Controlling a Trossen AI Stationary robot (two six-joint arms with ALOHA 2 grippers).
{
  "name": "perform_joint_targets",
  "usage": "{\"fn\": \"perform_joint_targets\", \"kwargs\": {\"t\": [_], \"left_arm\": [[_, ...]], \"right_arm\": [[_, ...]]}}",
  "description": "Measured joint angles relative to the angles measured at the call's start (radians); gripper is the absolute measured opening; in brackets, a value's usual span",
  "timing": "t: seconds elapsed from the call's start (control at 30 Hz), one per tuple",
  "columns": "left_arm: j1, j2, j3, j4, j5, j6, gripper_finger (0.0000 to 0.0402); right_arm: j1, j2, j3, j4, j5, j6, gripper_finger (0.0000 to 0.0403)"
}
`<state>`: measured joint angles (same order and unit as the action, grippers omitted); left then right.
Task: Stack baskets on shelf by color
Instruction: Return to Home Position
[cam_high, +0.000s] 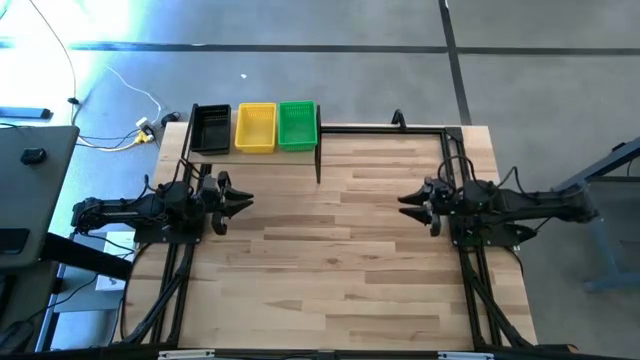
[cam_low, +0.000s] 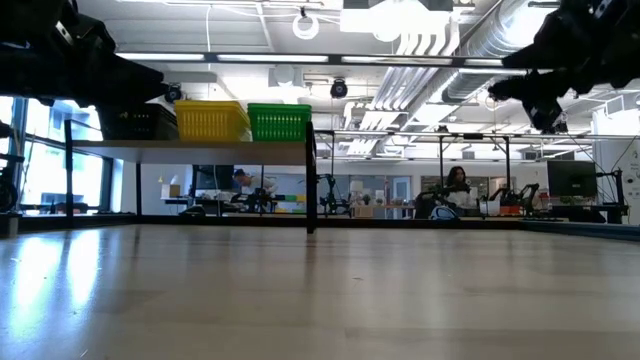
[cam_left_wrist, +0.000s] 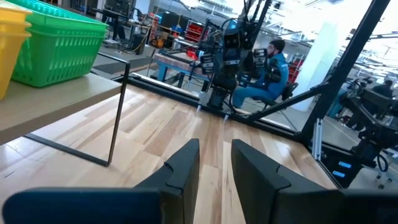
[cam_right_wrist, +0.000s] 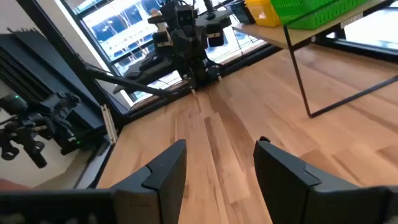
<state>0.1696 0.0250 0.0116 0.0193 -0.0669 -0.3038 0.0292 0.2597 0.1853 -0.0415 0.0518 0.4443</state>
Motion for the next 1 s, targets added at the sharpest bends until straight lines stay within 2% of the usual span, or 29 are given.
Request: {"fn": "perform_joint_targets", "kwargs": {"t": [0.3,0.57,0.73,1.0], "left_arm": [[0.000,0.000,0.000,0.000,0.000,0.000,0.0085],[0.000,0.000,0.000,0.000,0.002,0.000,0.0085],[0.000,0.000,0.000,0.000,0.002,0.000,0.0085],[0.000,0.000,0.000,0.000,0.003,0.000,0.0085]], "right_arm": [[0.000,-0.117,-0.073,0.014,-0.002,-0.028,0.0170],[0.000,-0.261,-0.073,-0.138,0.000,-0.060,0.0170],[0.000,-0.255,-0.072,-0.191,0.011,-0.057,0.0170],[0.000,-0.255,-0.071,-0.230,0.086,-0.050,0.0170]]}}
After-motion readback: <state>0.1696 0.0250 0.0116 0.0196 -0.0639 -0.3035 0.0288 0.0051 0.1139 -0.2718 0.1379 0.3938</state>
